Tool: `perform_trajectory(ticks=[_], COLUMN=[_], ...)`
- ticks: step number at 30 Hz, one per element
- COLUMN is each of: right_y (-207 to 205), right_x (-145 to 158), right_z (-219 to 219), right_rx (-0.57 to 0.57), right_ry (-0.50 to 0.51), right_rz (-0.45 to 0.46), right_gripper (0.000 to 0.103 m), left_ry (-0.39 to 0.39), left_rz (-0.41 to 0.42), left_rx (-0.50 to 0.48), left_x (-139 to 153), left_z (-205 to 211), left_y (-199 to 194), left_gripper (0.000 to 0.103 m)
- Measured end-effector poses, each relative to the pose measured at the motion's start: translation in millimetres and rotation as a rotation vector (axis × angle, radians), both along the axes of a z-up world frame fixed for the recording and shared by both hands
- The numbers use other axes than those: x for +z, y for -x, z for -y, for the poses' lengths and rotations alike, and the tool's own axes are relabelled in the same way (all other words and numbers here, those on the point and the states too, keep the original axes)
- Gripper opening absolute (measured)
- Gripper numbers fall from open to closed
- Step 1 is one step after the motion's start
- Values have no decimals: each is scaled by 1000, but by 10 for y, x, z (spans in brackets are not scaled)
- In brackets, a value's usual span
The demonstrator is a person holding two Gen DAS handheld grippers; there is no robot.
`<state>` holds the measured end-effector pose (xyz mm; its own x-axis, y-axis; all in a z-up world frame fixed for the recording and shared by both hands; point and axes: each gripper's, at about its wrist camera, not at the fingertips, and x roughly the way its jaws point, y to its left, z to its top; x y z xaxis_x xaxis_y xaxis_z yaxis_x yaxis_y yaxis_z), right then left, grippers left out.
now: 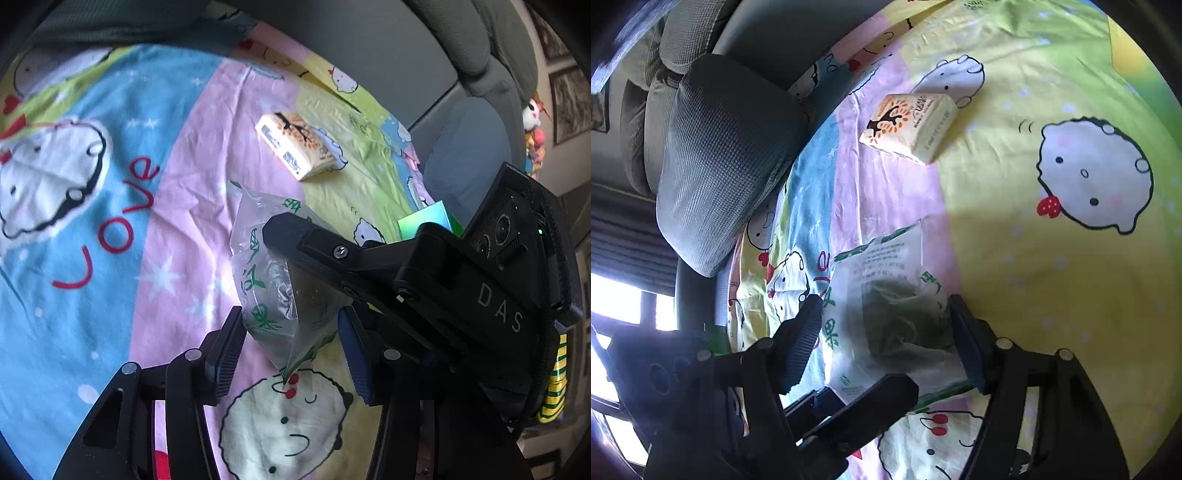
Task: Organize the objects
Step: 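Lift the plastic bag off the sheet with the right gripper, then carry the plastic bag with the right gripper over the green box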
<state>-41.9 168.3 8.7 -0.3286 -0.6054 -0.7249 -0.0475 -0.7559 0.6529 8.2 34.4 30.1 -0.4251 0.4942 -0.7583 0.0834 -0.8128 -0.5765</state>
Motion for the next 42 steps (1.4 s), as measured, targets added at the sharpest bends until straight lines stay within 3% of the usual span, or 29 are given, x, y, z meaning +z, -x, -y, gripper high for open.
perform_trajectory(ticks=[5,11,20,42], right_y=[-77,-276,-607,-910], right_x=[116,496,1011,1368], right_z=[-21,-42,-98,-191], right_rx=[-9,-31,-63,-99], right_ry=[28,34,-2,-35], right_rz=[-28,-164,-348,-487], right_gripper=[63,63,63,63], left_ry=[24,53,32,7], left_rz=[-89,-254,-424,-560], left_rx=[-27,-55,-84,-113], left_x=[182,521,847,1096], left_z=[-27,-69,-110,-244], left_y=[-77,-256,-418,-625], left_gripper=[52,52,52,52])
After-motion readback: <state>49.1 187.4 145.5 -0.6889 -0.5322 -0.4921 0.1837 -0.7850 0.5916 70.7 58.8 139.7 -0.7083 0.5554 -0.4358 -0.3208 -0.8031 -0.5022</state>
